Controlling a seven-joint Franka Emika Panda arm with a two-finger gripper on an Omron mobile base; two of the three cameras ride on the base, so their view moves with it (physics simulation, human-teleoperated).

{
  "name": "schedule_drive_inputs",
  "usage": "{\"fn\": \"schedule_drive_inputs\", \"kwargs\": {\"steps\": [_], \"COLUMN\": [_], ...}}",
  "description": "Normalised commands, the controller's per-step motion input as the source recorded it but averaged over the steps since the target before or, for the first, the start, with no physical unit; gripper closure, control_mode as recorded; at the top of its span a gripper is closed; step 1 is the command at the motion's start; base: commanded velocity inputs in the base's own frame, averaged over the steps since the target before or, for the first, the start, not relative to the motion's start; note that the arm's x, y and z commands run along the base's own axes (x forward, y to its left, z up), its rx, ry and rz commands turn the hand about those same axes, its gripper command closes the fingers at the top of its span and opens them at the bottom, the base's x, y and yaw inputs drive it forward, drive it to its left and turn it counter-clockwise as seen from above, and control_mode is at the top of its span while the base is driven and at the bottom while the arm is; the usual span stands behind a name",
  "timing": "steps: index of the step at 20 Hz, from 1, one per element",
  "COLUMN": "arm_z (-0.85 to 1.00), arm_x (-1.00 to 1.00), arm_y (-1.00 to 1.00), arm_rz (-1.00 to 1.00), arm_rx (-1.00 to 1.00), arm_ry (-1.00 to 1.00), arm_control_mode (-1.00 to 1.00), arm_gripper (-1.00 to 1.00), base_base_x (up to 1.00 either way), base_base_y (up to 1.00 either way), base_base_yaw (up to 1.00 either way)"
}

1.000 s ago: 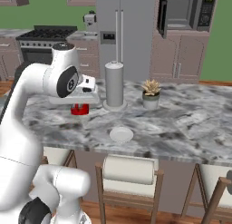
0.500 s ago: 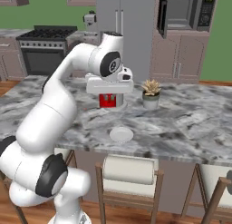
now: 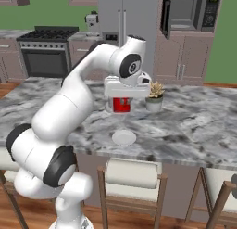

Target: Pick the cup of tea, navigate to the dining table, and place it on the saucer.

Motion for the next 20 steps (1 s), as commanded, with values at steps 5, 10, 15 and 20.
{"fn": "schedule_drive_inputs", "kwargs": {"steps": [5,10,15,20], "arm_z": [-0.62,-0.51,-0.49,-0.39], "arm_x": [0.01,0.31,0.44,0.5], "arm_y": [0.16,0.01,0.0,0.0], "arm_rz": [0.2,0.14,0.1,0.01], "arm_rx": [0.0,0.0,0.01,0.02], "arm_ry": [-0.08,-0.2,-0.15,-0.04], "arm_control_mode": [-1.0,-1.0,-1.0,-1.0], "arm_gripper": [1.0,1.0,1.0,1.0], "base_base_x": [0.0,0.0,0.0,0.0], "base_base_y": [0.0,0.0,0.0,0.0], "base_base_yaw": [0.0,0.0,0.0,0.0]}}
